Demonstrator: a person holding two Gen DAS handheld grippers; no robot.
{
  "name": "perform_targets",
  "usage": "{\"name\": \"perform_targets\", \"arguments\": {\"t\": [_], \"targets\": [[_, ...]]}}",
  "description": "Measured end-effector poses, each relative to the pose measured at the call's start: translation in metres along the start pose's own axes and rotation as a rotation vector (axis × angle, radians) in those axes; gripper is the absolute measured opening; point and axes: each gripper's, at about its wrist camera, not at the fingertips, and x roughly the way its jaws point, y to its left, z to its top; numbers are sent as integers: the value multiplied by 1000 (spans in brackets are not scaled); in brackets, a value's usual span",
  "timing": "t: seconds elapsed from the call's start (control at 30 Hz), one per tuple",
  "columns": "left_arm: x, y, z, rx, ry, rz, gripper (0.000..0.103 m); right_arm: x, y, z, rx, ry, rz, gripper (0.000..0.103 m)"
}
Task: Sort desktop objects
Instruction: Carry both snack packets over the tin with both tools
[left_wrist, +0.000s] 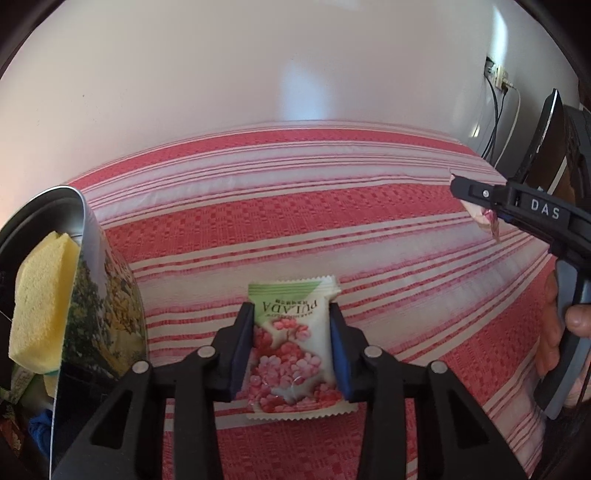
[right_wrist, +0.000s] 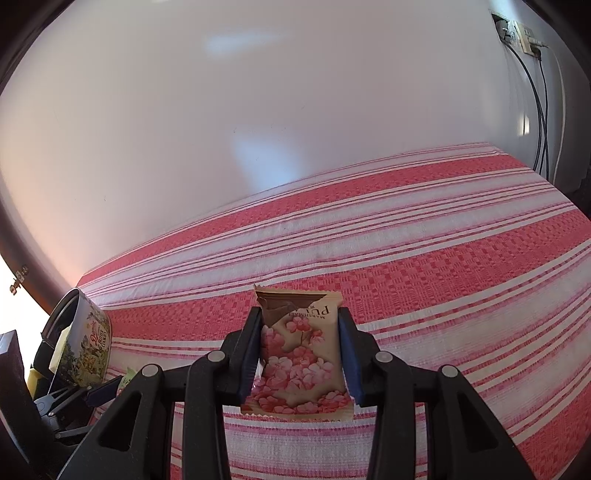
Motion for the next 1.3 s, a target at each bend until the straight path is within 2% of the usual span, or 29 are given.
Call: {"name": "perform_targets", "arguments": {"t": [0.07, 0.2, 0.37, 0.6, 0.77, 0.97, 1.1, 1.3], "targets": [[-5, -3, -2, 6, -16, 2, 38, -3, 1, 1, -4, -14, 6, 42], [-24, -11, -7, 31, -113, -17, 38, -9, 2, 1, -8, -42, 19, 42], [-46, -15, -14, 42, -233, -2, 38, -15, 7, 2, -23, -78, 36, 42], [-56, -6, -17, 10, -276, -19, 38, -21, 23, -5, -89, -117, 20, 42], [-68, 3, -26, -14, -318, -29, 38, -25, 50, -12, -169, -166, 6, 42], [-85, 16, -41, -37, -368, -39, 38, -43, 72, -31, -210, -206, 63, 42], [-97, 25, -50, -61, -393, -56, 38, -56, 89, -41, -245, -255, 57, 42], [-116, 41, -56, -95, -430, -74, 38, -55, 120, -49, -267, -244, 106, 42]]}}
